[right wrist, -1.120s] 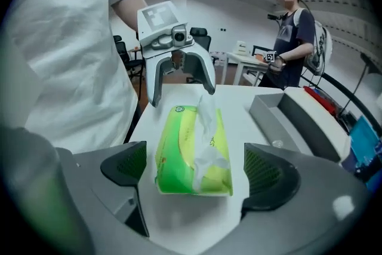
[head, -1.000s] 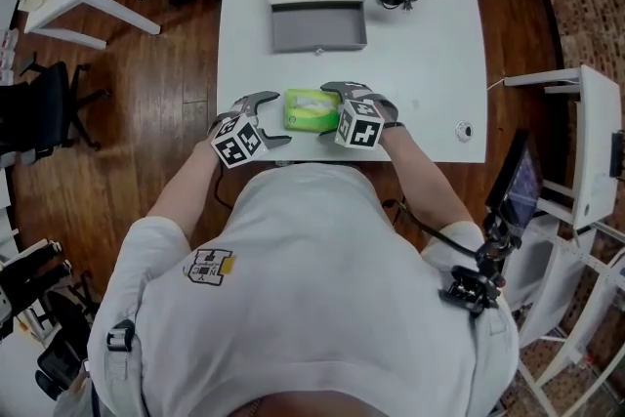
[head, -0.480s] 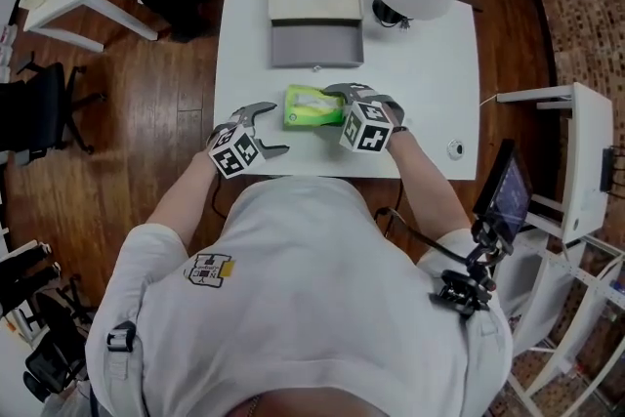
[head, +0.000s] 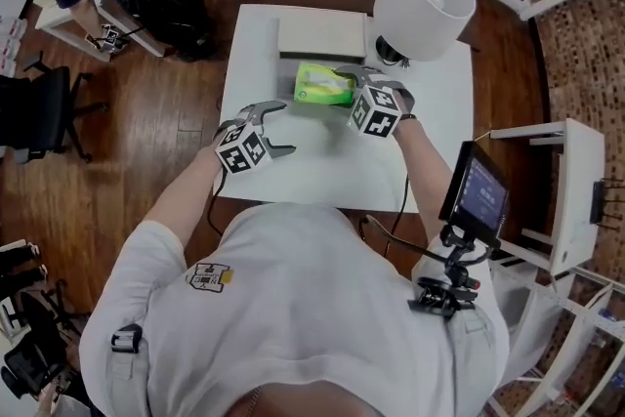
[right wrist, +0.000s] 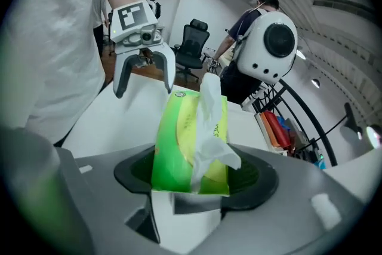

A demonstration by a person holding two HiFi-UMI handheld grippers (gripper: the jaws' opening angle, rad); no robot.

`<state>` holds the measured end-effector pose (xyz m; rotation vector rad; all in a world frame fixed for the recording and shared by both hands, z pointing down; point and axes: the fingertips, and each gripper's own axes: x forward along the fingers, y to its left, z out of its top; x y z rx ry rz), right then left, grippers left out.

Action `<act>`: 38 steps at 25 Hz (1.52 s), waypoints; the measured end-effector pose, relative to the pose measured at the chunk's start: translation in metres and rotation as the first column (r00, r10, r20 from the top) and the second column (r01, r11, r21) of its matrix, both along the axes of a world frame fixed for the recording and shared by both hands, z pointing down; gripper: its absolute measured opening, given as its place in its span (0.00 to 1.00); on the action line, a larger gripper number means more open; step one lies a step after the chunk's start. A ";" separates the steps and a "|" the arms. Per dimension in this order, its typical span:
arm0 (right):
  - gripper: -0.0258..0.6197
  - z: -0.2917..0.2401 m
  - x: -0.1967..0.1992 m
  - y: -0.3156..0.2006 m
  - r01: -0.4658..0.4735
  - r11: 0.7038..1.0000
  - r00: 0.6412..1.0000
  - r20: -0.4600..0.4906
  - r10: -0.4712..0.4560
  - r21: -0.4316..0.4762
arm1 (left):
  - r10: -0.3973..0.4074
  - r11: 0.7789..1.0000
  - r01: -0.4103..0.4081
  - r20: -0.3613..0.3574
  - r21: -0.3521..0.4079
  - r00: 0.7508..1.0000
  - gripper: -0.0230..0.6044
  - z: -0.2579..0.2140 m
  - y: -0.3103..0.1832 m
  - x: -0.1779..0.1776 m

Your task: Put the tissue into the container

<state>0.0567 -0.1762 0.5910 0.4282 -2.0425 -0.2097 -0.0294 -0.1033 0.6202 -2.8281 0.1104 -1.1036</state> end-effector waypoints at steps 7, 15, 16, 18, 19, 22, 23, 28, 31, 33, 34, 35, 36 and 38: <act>0.52 0.036 0.011 -0.048 0.041 0.998 0.995 -0.093 -0.044 -0.038 | -0.023 0.999 0.023 0.032 -0.026 0.999 0.72 0.005 0.003 -0.008; 0.52 0.069 0.000 -0.055 0.089 0.987 0.991 -0.088 -0.102 -0.133 | -0.083 0.995 0.086 0.048 -0.056 0.995 0.72 0.012 0.011 -0.026; 0.52 0.073 0.001 -0.056 0.088 0.986 0.991 -0.088 -0.101 -0.144 | -0.092 0.994 0.095 0.049 -0.061 0.995 0.72 0.012 0.012 -0.027; 0.52 0.083 0.002 -0.056 0.073 0.982 0.993 -0.078 -0.088 -0.174 | -0.104 0.992 0.107 0.052 -0.068 0.993 0.72 0.014 0.014 -0.029; 0.52 0.087 0.003 -0.056 0.063 0.980 0.995 -0.067 -0.077 -0.188 | -0.107 0.991 0.111 0.053 -0.071 0.993 0.72 0.015 0.015 -0.029; 0.53 0.092 0.005 -0.058 0.054 0.976 0.997 -0.037 -0.063 -0.210 | -0.111 0.991 0.114 0.053 -0.074 0.992 0.72 0.015 0.016 -0.027; 0.54 0.092 0.005 -0.058 0.057 0.975 0.997 -0.034 -0.066 -0.212 | -0.111 0.991 0.115 0.054 -0.074 0.992 0.72 0.016 0.016 -0.027; 0.57 0.094 0.003 -0.056 0.070 0.976 0.996 -0.039 -0.080 -0.207 | -0.115 0.990 0.120 0.061 -0.079 0.992 0.72 0.019 0.020 -0.026; 0.59 0.092 0.003 -0.055 0.067 0.975 0.997 -0.015 -0.072 -0.214 | -0.114 0.989 0.119 0.062 -0.083 0.991 0.72 0.020 0.021 -0.025; 0.61 0.087 0.003 -0.055 0.060 0.974 0.998 0.017 -0.058 -0.219 | -0.115 0.989 0.120 0.061 -0.084 0.992 0.72 0.020 0.022 -0.024; 0.62 0.082 0.003 -0.055 0.056 0.974 0.998 0.036 -0.050 -0.218 | -0.115 0.989 0.120 0.059 -0.083 0.992 0.72 0.019 0.022 -0.024; 0.64 0.077 0.003 -0.056 0.051 0.976 0.998 0.055 -0.040 -0.214 | -0.114 0.990 0.119 0.057 -0.082 0.992 0.72 0.019 0.022 -0.024; 0.65 0.070 0.003 -0.056 0.044 0.978 0.997 0.072 -0.030 -0.206 | -0.114 0.990 0.118 0.054 -0.080 0.992 0.72 0.018 0.021 -0.023; 0.65 0.054 0.004 -0.058 0.026 0.983 0.995 0.099 -0.009 -0.179 | -0.113 0.991 0.116 0.045 -0.074 0.993 0.72 0.016 0.019 -0.022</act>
